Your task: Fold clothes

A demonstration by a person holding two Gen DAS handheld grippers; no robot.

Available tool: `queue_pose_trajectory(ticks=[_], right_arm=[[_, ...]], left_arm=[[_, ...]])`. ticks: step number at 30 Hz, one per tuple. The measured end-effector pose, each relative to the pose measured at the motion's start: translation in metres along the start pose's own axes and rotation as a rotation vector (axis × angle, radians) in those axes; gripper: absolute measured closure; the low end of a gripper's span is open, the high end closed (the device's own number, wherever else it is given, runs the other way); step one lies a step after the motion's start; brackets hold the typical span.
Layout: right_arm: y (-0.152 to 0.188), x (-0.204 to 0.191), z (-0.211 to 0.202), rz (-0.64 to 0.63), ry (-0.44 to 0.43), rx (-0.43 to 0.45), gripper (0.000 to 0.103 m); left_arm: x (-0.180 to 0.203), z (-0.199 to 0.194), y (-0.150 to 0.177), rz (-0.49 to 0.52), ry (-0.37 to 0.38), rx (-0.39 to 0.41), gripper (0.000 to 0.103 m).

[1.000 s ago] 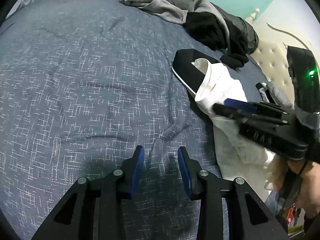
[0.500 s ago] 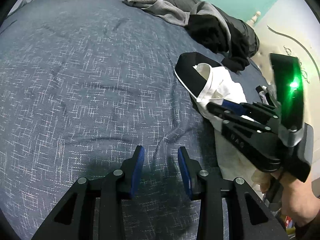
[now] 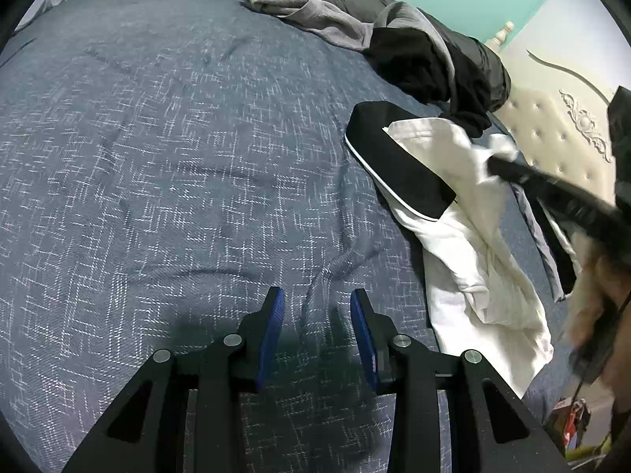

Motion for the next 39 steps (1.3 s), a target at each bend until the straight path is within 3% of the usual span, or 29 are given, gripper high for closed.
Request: queue_pose_trajectory(ticks=[8,21,28,32,35,39], right_arm=[[-0.002,0.067,0.007,0.032,0.048,-0.038,0.099],[-0.018,0.126,0.04,0.009,0.023,-0.102,0.099],[0.009,0.162,0.086,0.115,0.07,-0.207,0.099],[0.009,0.177,0.085,0.235,0.068,-0.159,0.078],[0.004,0.188,0.072,0.259,0.077,-0.103,0.077],[0.017,0.196,0.072,0.303,0.046,-0.141,0.077]], left_arm=[[0.003,0.004,0.004,0.015,-0.007,-0.013,0.065],[0.004,0.012,0.007,0.033,-0.015,-0.032,0.065],[0.003,0.014,0.006,0.044,-0.019,-0.035,0.065],[0.002,0.014,0.006,0.04,-0.016,-0.037,0.065],[0.004,0.013,0.006,0.044,-0.014,-0.034,0.065],[0.006,0.014,0.006,0.048,-0.011,-0.036,0.065]])
Point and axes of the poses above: each gripper's, at about its wrist camera, not at the fingertips, and z roughly the way its jaws point, x to its right, y to its underside, the point moved 9 cm from there along z, roughly the way its jaws point, and after that the axes turned 7 degrees about x, right-handed, at the moved point
